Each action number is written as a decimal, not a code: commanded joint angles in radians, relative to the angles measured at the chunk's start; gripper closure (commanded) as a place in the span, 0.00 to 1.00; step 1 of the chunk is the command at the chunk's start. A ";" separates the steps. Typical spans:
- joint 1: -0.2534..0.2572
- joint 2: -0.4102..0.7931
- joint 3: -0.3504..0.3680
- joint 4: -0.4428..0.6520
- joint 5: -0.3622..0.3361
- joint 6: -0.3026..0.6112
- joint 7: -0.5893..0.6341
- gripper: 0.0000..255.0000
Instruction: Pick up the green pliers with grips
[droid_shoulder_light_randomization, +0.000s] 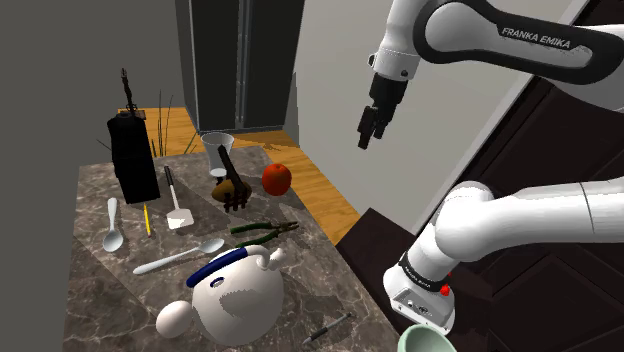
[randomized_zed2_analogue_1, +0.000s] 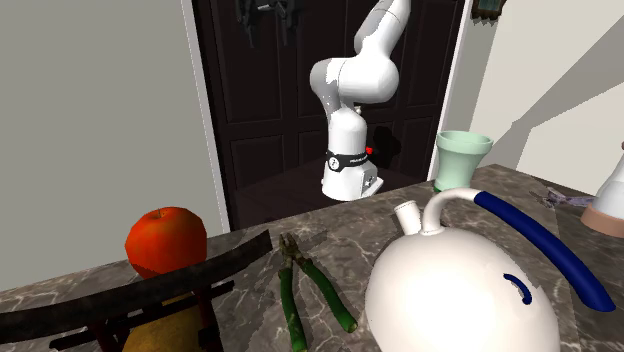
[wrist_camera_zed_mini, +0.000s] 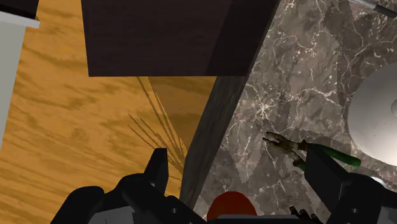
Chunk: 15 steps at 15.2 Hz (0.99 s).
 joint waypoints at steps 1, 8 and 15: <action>0.000 0.000 0.000 0.000 0.000 0.000 0.000 0.00; 0.086 0.131 0.021 -0.116 0.014 0.262 -0.139 0.00; 0.169 0.322 0.051 -0.175 0.030 0.528 -0.273 0.00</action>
